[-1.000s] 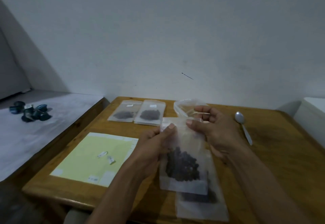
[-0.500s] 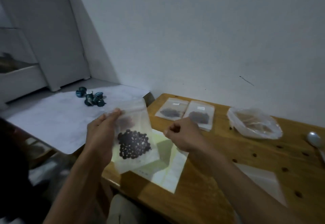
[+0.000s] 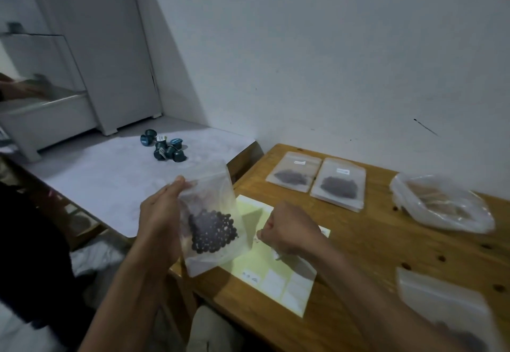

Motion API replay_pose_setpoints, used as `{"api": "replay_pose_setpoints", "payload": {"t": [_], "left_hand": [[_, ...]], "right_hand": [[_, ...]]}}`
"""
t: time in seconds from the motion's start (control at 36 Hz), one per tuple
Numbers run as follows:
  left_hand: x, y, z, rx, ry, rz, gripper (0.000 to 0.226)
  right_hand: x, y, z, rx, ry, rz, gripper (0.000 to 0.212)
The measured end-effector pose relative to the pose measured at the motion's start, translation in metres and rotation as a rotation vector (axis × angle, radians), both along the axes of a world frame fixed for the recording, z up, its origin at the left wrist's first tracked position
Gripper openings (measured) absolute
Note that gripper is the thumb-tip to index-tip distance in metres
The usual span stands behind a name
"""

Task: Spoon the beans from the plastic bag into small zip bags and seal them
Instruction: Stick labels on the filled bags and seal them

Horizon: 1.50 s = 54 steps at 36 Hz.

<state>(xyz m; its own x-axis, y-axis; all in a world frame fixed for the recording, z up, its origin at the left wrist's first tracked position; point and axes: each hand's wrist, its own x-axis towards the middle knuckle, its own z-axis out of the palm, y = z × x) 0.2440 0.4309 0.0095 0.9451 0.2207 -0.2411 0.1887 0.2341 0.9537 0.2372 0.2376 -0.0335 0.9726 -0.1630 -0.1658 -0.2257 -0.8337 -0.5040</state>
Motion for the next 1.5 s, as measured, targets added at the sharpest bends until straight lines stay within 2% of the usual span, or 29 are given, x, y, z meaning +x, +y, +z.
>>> {"api": "replay_pose_setpoints", "payload": {"t": [0.11, 0.28, 0.44, 0.67, 0.94, 1.0, 1.06, 1.14, 1.19, 1.25, 1.39, 1.5], "left_hand": [[0.000, -0.003, 0.000, -0.024, 0.011, -0.001, 0.033], [-0.009, -0.024, 0.008, -0.033, -0.009, -0.076, 0.033], [-0.017, -0.052, 0.014, -0.053, -0.048, -0.235, 0.030], [-0.020, -0.065, 0.016, -0.021, -0.076, -0.297, 0.030], [-0.017, -0.070, 0.012, -0.005, -0.112, -0.332, 0.013], [-0.014, -0.069, 0.010, 0.001, -0.122, -0.325, 0.012], [-0.011, -0.069, 0.009, -0.001, -0.132, -0.315, 0.013], [-0.005, -0.069, 0.009, 0.012, -0.167, -0.327, 0.015], [0.000, -0.072, 0.009, 0.030, -0.188, -0.340, 0.017], [0.007, -0.076, 0.008, 0.035, -0.200, -0.356, 0.018], [0.028, -0.087, 0.006, 0.079, -0.161, -0.468, 0.029], [0.050, -0.098, 0.001, 0.128, -0.149, -0.473, 0.037]], "right_hand": [[-0.009, -0.006, 0.017, 0.063, -0.056, 0.006, 0.033], [-0.024, -0.007, 0.056, 0.431, -0.397, 0.016, 0.029], [-0.017, 0.002, 0.062, 0.427, -0.510, -0.015, 0.020], [-0.018, -0.003, 0.058, 0.355, -0.537, -0.070, 0.018], [-0.016, -0.001, 0.052, 0.321, -0.556, -0.157, 0.014], [-0.016, -0.001, 0.052, 0.298, -0.581, -0.200, 0.021], [-0.015, -0.004, 0.051, 0.303, -0.589, -0.240, 0.041], [-0.012, -0.011, 0.050, 0.516, -0.480, -0.243, 0.053], [-0.007, -0.016, 0.048, 0.714, -0.417, -0.211, 0.046], [-0.004, -0.020, 0.046, 0.803, -0.403, -0.205, 0.037], [0.010, -0.036, 0.047, 0.952, -0.461, -0.336, 0.025], [0.030, -0.051, 0.044, 0.901, -0.479, -0.455, 0.034]]}}
